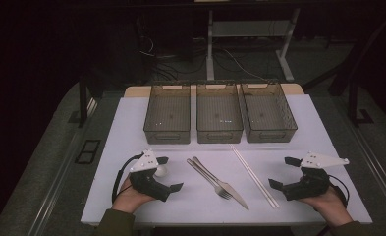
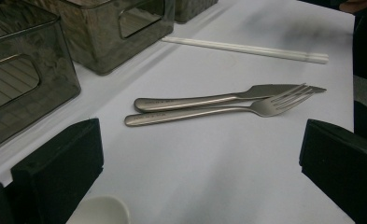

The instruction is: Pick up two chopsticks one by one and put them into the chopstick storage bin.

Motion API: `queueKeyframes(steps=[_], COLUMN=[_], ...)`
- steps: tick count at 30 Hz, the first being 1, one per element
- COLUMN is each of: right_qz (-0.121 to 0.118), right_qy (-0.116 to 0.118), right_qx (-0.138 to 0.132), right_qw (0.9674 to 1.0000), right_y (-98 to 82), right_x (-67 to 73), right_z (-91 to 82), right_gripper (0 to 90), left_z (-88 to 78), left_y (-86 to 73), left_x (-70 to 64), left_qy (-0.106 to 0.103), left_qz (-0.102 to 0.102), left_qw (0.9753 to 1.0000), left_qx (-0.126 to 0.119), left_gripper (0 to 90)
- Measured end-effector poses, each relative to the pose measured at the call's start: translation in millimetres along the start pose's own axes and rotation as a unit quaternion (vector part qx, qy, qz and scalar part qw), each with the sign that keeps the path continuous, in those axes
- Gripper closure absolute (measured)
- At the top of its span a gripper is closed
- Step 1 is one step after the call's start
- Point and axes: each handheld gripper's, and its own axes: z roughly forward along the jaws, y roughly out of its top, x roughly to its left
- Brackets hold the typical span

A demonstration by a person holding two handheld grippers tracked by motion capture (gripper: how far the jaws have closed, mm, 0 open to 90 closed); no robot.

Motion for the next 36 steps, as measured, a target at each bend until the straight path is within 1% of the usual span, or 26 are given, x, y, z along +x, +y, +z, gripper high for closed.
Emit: queueKeyframes(steps=[3, 6, 9, 14, 17, 19, 24, 30, 33, 36], right_qz=[0.000, 0.008, 0.010, 0.008, 0.011, 0.013, 0.019, 0.012, 0.011, 0.011], right_qy=[0.001, 0.004, 0.008, 0.016, 0.014, 0.012, 0.011, 0.009, 0.007, 0.006], right_qx=[0.001, 0.001, 0.003, 0.016, 0.020, 0.018, 0.018, 0.020, 0.020, 0.018], right_qw=[1.0000, 1.0000, 0.9999, 0.9997, 0.9997, 0.9997, 0.9996, 0.9997, 0.9997, 0.9998], right_y=[-0.2, 0.4, 0.9, 2.7, 4.2, 5.5, 11.7, 16.7, 18.0, 20.9], right_x=[-0.1, -0.8, -1.3, -1.1, -1.3, -2.1, -3.4, -3.1, -2.6, -3.6], right_z=[-0.1, -0.7, -0.7, 1.8, 3.2, 4.0, 8.3, 16.9, 18.8, 22.6], right_gripper=[0.7, 0.7, 0.7, 0.8, 0.7, 0.7, 0.8, 0.8, 0.8, 0.8], left_z=[0.7, 0.5, -0.4, -1.7, -1.3, -0.9, 0.9, -0.1, -0.1, 0.1], left_y=[0.0, 0.0, -0.6, -1.7, -1.8, -1.3, -0.6, 0.0, 0.2, 0.3], left_x=[-1.0, -1.1, -0.3, 0.4, 0.7, 0.2, -1.1, -2.2, -2.5, -3.6], left_qy=[0.000, 0.001, 0.001, 0.002, 0.003, 0.003, 0.007, 0.004, 0.003, 0.002], left_qz=[0.003, 0.003, 0.003, 0.006, 0.002, 0.004, 0.003, 0.002, -0.001, 0.001], left_qw=[1.0000, 1.0000, 1.0000, 1.0000, 1.0000, 1.0000, 1.0000, 1.0000, 1.0000, 1.0000], left_qx=[0.001, 0.000, -0.001, -0.003, -0.006, -0.005, 0.000, -0.001, -0.002, -0.005], left_gripper=[0.0, 0.0, 0.0, 0.0, 0.0, 0.0, 0.0, 0.0, 0.0, 0.0])
